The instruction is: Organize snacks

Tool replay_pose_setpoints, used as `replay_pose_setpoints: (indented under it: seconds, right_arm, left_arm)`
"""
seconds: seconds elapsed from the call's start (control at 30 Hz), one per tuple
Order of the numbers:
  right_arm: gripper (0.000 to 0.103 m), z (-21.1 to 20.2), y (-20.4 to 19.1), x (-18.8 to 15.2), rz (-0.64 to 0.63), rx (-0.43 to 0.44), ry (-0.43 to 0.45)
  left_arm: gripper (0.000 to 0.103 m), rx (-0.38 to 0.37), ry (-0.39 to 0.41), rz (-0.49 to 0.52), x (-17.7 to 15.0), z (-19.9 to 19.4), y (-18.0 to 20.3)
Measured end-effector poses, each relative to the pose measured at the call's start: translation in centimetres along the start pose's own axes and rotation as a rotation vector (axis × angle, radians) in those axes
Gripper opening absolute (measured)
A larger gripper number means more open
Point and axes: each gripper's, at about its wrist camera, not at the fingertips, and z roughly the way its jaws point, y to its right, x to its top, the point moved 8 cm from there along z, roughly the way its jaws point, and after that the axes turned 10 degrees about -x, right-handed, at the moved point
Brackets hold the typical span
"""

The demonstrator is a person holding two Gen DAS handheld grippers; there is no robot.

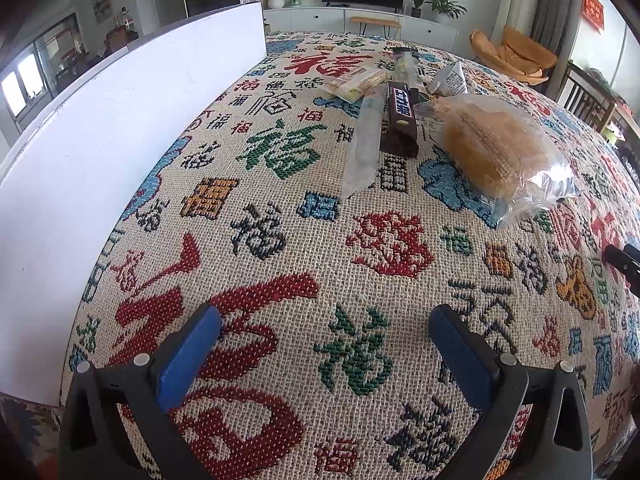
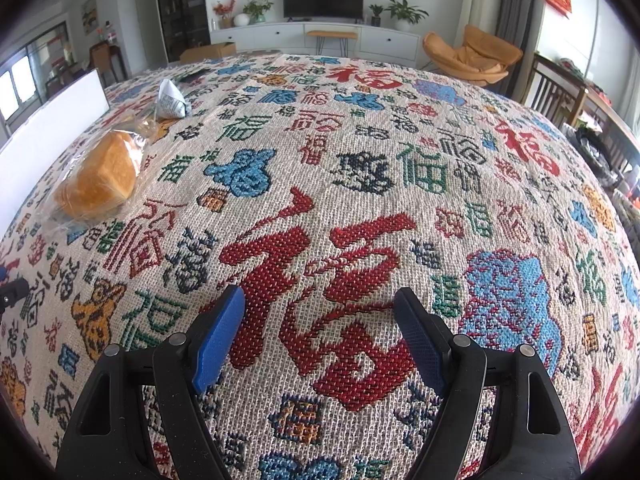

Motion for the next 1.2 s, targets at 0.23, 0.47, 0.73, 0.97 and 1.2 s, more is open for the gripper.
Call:
replay_pose_setpoints:
  seconds: [0.23, 0.47, 0.73, 0.97, 1.2]
  right_arm:
    - [0.080, 0.1, 0.1, 0.0, 0.007, 0.008, -0.006]
    - [0.081, 0.1, -1.1, 5.3, 0.027, 0.084, -0.030]
    - [0.079, 3.5, -14.1, 17.5, -0.383, 0.137, 0.006]
    - [0.077, 8.4, -20.8, 18.5, -0.549, 0.113, -0.047]
    - [0.034, 10.1, -21.3, 19.6, -0.437, 0.193, -0.079]
  left_arm:
    - [0.103, 0.000, -0.001, 0.001, 0.0, 0.0, 0.0]
    - [0.103, 0.002, 0.009, 0.003, 0.0, -0.1, 0.0]
    - [0.103, 0.001, 0.011, 0.004, -0.1, -0.1, 0.0]
    - [0.103, 0.001, 0.021, 0.005, 0.1, -0.1, 0.0]
    - [0.103, 0.002, 0.027, 0.005, 0.3, 0.1, 0.0]
